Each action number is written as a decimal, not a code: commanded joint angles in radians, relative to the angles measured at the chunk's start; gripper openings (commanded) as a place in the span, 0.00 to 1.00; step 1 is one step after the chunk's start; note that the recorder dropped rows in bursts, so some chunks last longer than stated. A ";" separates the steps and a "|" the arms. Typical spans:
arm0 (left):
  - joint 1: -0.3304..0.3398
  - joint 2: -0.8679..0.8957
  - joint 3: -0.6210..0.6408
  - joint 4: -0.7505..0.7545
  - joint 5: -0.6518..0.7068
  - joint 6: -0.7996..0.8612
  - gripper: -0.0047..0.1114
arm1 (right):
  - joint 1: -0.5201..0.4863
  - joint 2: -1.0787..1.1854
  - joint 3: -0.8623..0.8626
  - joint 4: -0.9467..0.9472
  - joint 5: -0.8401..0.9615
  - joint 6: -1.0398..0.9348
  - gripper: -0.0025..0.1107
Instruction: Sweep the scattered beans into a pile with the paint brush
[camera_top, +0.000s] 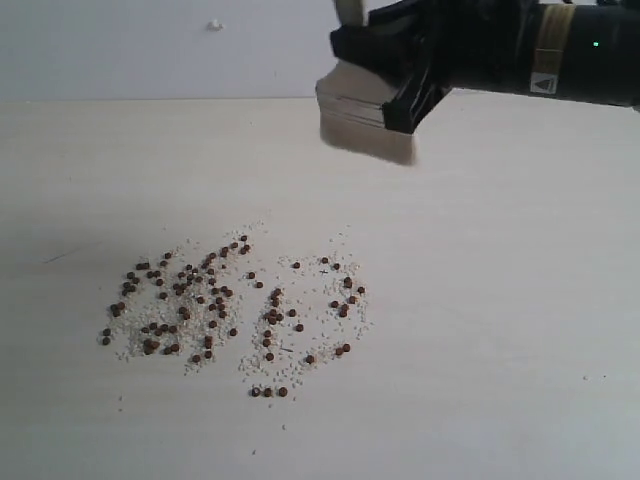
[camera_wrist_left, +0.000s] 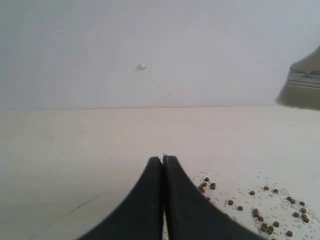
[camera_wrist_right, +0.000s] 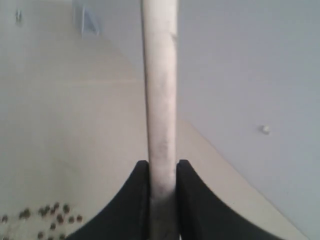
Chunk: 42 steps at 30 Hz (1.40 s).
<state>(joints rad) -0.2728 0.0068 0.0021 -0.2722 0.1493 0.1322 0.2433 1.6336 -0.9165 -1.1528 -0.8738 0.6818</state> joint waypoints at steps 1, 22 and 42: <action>-0.005 -0.007 -0.002 -0.010 -0.009 -0.005 0.04 | -0.064 0.022 0.096 0.199 -0.139 -0.123 0.02; -0.005 -0.007 -0.002 -0.010 -0.009 -0.005 0.04 | 0.211 0.005 0.532 1.141 -0.183 -0.815 0.02; -0.005 -0.007 -0.002 -0.010 -0.009 -0.005 0.04 | 0.582 0.249 0.404 1.942 -0.347 -1.100 0.02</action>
<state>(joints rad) -0.2728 0.0068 0.0021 -0.2722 0.1493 0.1322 0.8217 1.8330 -0.4723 0.7867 -1.1973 -0.4049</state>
